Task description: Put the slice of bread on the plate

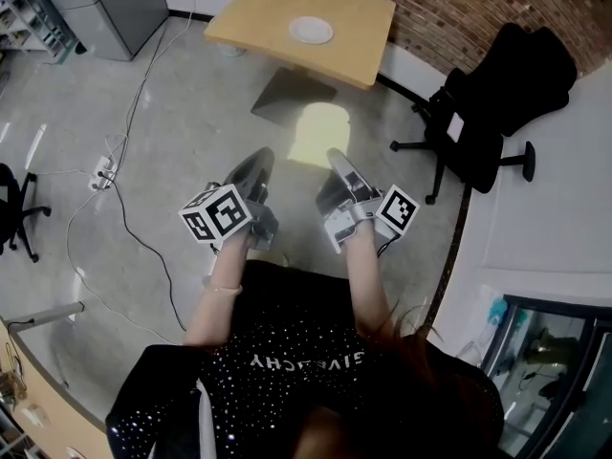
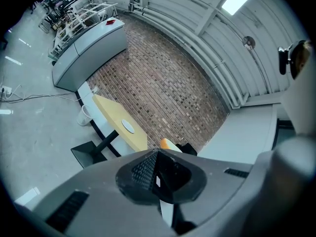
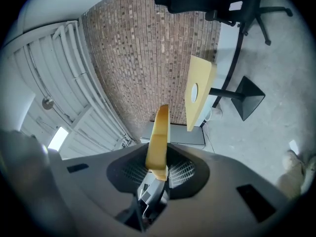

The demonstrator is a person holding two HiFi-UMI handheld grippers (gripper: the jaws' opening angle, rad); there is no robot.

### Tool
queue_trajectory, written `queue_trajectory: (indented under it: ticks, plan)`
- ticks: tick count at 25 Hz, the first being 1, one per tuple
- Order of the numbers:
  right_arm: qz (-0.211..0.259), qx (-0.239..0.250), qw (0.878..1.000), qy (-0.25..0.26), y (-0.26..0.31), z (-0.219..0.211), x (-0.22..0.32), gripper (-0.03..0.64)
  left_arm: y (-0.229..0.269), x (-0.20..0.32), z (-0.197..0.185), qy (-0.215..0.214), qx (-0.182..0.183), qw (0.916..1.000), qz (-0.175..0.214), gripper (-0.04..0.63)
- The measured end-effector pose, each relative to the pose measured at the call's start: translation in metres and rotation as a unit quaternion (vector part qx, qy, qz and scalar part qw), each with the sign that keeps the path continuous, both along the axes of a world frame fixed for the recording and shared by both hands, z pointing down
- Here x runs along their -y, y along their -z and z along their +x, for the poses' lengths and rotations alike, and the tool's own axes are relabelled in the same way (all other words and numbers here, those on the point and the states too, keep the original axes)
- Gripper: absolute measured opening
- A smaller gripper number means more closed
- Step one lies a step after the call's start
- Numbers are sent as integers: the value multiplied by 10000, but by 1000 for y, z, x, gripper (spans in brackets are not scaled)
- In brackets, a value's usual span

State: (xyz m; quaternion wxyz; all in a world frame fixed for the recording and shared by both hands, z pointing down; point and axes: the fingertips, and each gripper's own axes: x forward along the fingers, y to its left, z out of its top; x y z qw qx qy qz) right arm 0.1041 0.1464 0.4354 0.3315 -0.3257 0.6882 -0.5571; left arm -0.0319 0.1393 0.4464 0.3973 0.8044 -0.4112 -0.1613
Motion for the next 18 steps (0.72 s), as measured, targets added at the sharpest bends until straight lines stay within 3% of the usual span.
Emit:
queue_trajectory:
  ticks: [18]
  plan:
    - [-77, 41, 9998, -192, 0, 21, 95, 97, 5, 101, 22, -195, 52, 9998, -24, 9]
